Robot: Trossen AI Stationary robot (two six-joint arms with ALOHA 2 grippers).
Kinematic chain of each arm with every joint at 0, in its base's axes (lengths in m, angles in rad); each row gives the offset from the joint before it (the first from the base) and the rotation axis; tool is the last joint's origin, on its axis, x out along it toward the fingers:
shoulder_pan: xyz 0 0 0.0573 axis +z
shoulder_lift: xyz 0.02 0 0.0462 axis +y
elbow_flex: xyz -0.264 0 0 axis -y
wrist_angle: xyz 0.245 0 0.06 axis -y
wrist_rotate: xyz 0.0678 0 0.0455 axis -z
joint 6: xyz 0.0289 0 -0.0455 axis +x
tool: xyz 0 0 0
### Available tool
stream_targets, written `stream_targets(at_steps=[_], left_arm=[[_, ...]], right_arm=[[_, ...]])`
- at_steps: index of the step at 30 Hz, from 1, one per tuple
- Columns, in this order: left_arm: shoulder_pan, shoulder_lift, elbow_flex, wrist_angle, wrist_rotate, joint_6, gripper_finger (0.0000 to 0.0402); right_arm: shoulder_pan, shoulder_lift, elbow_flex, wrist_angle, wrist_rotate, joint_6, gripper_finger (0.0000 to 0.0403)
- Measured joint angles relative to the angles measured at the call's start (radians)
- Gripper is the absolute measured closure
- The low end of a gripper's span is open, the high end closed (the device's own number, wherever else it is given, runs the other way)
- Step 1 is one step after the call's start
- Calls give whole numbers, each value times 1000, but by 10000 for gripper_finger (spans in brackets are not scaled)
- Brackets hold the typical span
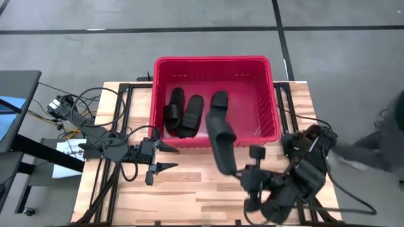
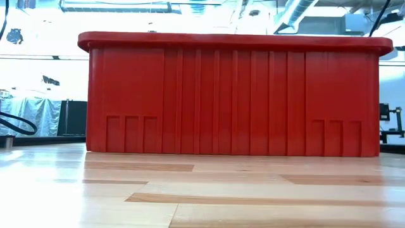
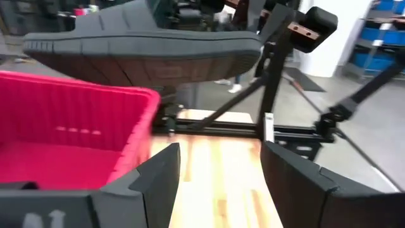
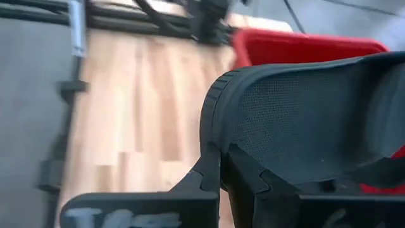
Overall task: Pick and place slides into bin
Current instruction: Put the black slide into the red bin
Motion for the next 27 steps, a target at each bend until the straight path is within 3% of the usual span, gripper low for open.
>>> stream_targets(at_steps=[3, 13, 19, 27], left_arm=[[6, 0, 0, -1, -34, 7, 192], [62, 0, 0, -6, -51, 18, 192], [95, 0, 0, -20, -51, 18, 192], [123, 0, 0, -47, -57, 18, 192]], right_arm=[[-46, -17, -5, -45, -1, 16, 402], [-255, -53, -18, -45, -42, -276, 402], [-412, -52, -18, -45, -118, -433, 402], [-595, -53, -61, -45, -156, -505, 402]])
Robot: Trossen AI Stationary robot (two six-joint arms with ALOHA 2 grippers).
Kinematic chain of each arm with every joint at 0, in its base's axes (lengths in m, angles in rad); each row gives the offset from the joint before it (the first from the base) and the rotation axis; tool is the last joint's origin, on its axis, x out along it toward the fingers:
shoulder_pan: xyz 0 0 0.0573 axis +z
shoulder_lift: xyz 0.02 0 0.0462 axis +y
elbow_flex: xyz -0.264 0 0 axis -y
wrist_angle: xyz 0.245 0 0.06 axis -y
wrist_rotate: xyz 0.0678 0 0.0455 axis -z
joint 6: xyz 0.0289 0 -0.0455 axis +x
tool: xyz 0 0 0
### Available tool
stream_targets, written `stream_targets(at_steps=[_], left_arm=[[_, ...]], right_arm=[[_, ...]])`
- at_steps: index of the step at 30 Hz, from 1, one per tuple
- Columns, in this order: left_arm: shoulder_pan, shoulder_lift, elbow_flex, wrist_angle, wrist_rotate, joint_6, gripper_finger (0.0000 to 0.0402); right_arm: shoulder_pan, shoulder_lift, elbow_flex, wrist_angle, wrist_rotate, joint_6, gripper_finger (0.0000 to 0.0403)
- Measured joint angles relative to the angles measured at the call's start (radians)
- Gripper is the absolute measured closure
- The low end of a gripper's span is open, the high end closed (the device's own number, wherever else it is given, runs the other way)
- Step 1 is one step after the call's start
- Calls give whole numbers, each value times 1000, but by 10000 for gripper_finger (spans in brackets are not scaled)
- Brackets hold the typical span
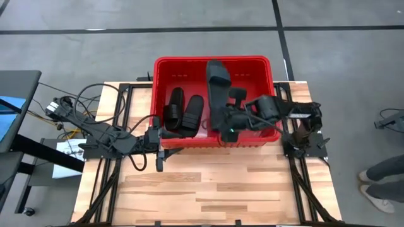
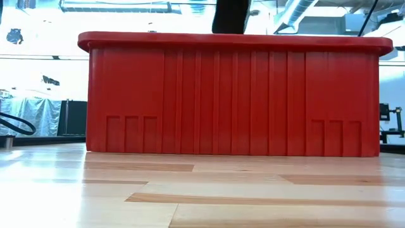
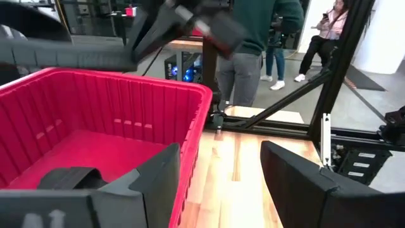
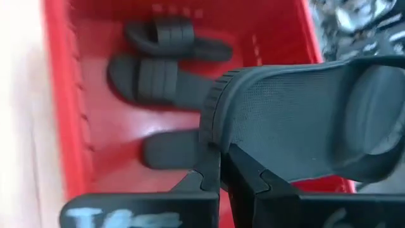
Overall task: Pick and place slides into bin
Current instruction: Put the black slide into the red bin
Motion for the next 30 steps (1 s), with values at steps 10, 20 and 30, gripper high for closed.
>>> stream_targets(at_steps=[10, 20, 30], left_arm=[[31, 0, 0, -7, -1, 0, 192], [59, 0, 0, -6, -1, 14, 192], [81, 0, 0, -7, -1, 8, 192]], right_arm=[[-146, -181, -405, -1, -89, 54, 403], [-209, -396, -764, 72, -116, 101, 403], [-316, -362, -919, 218, -177, -47, 403]])
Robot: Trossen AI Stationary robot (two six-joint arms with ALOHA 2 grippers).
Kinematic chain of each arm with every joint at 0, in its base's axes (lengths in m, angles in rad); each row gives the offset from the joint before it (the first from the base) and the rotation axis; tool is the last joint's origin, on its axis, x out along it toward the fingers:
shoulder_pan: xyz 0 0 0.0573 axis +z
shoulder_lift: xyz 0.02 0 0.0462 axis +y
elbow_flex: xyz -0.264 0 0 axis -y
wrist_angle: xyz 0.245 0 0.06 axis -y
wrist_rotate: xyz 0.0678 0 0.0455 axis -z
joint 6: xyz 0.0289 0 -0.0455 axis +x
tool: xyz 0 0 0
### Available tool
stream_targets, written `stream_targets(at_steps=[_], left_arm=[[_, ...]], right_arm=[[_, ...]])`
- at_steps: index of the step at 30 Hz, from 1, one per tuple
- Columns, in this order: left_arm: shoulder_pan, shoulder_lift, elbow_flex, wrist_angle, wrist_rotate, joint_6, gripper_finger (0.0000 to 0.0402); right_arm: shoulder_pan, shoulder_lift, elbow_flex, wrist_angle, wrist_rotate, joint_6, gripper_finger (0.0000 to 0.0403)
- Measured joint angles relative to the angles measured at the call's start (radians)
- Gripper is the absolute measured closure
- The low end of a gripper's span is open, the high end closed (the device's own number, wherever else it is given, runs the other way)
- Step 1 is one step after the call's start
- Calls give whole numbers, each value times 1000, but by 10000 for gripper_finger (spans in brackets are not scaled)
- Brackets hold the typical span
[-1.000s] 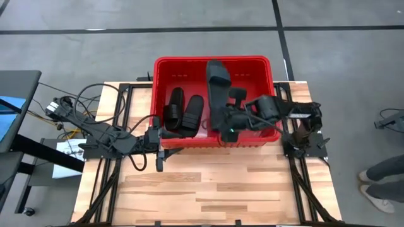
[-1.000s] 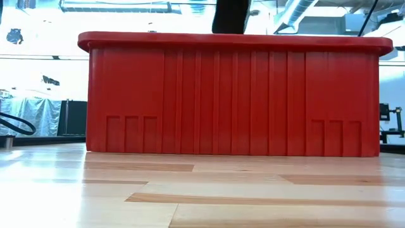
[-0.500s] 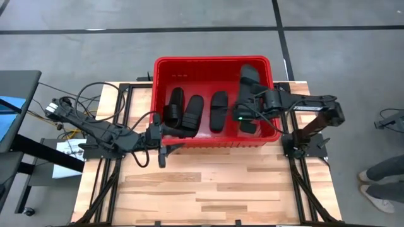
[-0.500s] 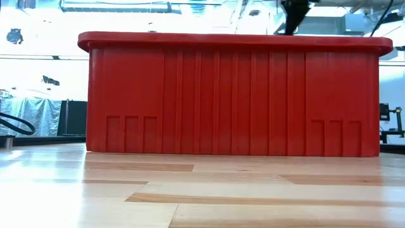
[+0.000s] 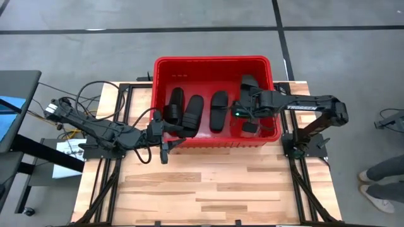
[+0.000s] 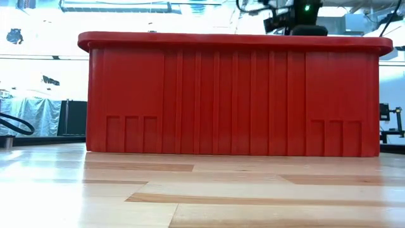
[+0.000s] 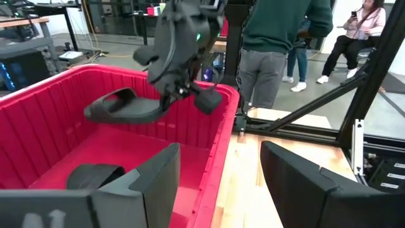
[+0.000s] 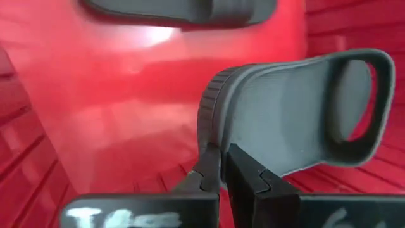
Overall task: Pick and place slides into bin
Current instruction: Put the black slide into the red bin
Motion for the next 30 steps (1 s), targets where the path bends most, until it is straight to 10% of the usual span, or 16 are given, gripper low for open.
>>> stream_targets(at_steps=[30], left_arm=[[1, 0, 0, -13, 0, -8, 192]], right_arm=[[-177, 20, -254, 367, -208, -174, 403]])
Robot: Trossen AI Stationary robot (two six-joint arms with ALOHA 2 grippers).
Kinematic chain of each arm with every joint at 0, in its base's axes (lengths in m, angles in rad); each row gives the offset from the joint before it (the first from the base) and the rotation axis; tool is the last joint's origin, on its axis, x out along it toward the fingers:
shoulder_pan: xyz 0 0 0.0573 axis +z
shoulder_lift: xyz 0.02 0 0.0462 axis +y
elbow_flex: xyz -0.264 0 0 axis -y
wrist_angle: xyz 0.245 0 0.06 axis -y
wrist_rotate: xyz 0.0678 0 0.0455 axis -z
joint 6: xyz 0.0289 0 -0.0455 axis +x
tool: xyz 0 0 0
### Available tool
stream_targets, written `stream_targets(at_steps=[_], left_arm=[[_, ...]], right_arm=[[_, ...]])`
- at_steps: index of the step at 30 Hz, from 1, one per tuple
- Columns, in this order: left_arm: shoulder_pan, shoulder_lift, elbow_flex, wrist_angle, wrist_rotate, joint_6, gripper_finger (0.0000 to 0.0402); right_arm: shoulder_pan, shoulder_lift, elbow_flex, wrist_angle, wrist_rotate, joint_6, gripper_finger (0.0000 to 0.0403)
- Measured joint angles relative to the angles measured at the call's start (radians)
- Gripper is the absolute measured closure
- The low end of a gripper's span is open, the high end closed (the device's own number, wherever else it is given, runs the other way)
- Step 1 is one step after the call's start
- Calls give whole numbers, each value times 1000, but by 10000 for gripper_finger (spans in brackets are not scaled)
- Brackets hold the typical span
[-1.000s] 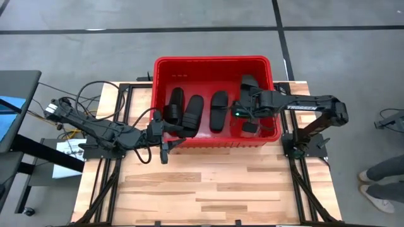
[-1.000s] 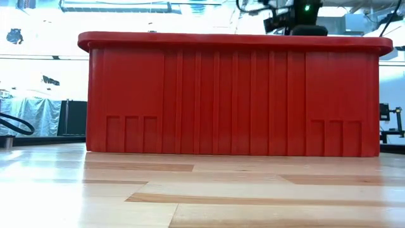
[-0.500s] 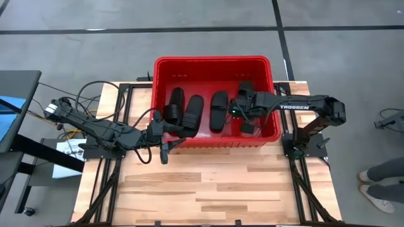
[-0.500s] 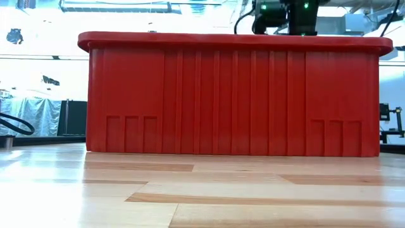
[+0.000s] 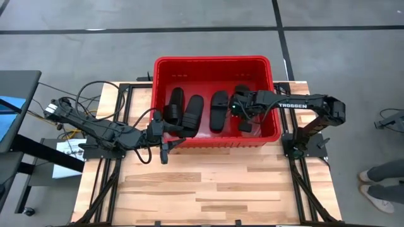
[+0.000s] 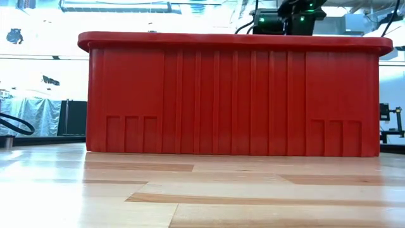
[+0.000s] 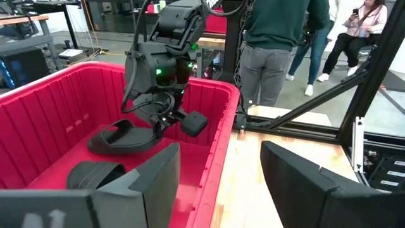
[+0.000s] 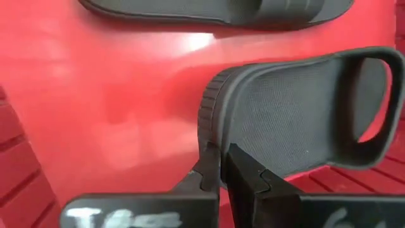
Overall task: Pick and place slides into bin
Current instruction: Put the black slide into the red bin
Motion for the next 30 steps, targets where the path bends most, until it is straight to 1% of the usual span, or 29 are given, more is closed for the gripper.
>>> stream_targets(at_steps=[5, 9, 14, 21, 25, 30], left_arm=[[0, 0, 0, 0, 0, 0, 192], [0, 0, 0, 0, 0, 0, 192], [0, 0, 0, -3, 0, 0, 191], [0, 0, 0, -9, 0, -1, 191], [0, 0, 0, -12, 0, -1, 191], [0, 0, 0, -18, 0, -1, 191]], right_arm=[[0, 54, -1, 1, -16, -17, 403], [6, 136, -1, 4, -37, -49, 403], [9, 224, 0, 15, -38, -65, 403], [9, 262, 0, 57, -39, -86, 401], [9, 260, 0, 75, -38, -86, 382], [8, 252, 1, 85, -39, -104, 333]])
